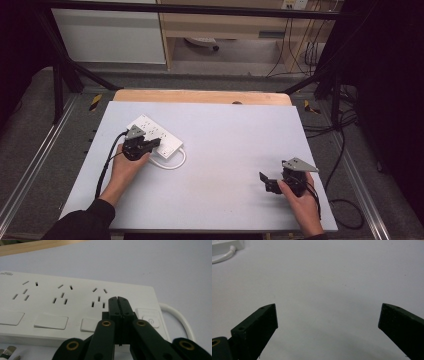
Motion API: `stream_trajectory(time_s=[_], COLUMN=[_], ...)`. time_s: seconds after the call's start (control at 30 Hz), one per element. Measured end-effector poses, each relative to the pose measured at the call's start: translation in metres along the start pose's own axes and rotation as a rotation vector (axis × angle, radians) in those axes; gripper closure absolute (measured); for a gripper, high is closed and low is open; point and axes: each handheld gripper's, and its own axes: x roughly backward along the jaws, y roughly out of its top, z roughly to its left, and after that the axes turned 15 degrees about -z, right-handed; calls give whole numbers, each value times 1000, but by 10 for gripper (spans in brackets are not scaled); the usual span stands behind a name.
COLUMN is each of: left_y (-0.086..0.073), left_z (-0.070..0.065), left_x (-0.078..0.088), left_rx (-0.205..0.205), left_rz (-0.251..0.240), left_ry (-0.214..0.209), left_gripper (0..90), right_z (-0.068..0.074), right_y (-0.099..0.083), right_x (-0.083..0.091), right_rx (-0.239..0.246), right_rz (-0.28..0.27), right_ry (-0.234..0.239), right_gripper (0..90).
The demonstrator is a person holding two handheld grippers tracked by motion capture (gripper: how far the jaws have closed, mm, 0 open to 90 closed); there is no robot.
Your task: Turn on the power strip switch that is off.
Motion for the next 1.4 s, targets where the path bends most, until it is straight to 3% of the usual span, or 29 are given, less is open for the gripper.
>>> stream_trajectory(time_s=[0.53, 1.3, 1.4], left_y=[6, 15, 16], left_z=[2, -2, -4], left_x=[5, 7, 6], left_rx=[21, 36, 51], left_rz=[-50, -147, -139], left_ry=[12, 18, 44], left_gripper=[889, 399, 258], right_z=[0, 0, 0], right_y=[0, 0, 0], right_x=[0, 0, 0], right_rx=[-1, -2, -1], right_rz=[1, 0, 1], right_ry=[0, 0, 1], right_gripper=[29, 29, 28])
